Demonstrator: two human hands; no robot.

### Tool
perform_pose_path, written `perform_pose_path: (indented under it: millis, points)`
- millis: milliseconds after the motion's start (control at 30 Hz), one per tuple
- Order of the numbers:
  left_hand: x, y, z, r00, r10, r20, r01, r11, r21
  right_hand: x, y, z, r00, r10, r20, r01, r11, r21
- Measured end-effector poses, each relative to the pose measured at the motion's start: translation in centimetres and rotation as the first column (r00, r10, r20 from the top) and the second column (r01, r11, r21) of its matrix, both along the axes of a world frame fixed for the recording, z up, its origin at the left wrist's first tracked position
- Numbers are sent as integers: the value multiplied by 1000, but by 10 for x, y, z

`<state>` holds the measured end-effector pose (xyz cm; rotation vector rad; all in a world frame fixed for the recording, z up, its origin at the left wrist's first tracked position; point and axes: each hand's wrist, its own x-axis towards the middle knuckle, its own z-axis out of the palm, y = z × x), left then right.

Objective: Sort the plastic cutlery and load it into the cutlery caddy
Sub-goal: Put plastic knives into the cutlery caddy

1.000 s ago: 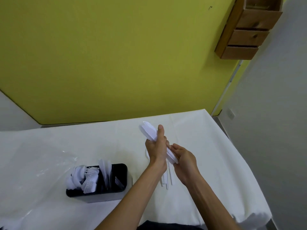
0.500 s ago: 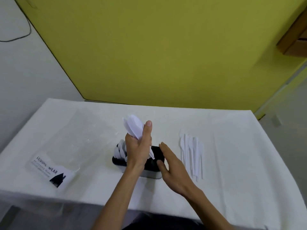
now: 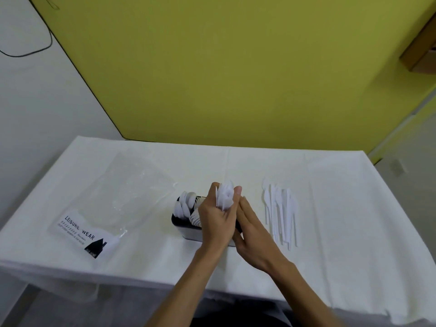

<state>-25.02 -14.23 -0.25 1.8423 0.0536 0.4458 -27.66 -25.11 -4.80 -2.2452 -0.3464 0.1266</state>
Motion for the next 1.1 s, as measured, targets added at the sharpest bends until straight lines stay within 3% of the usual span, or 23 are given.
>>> perform_pose_path:
  millis: [133, 433, 967, 1100]
  points:
    - [-7, -5, -6, 998, -41, 49, 38, 997, 69, 6, -7, 0, 998, 56, 27, -57, 998, 17]
    - [-2, 15, -30, 989, 58, -134, -58, 998, 7, 5, -11, -4, 993, 56, -101, -67, 993, -100]
    - [-5, 6, -35, 997, 75, 29, -78, 984, 162, 5, -15, -5, 995, 59, -81, -66, 994, -91]
    - [-7, 2, -29, 993, 76, 93, -88, 987, 134, 7, -16, -8, 996, 70, -62, -74, 995, -64]
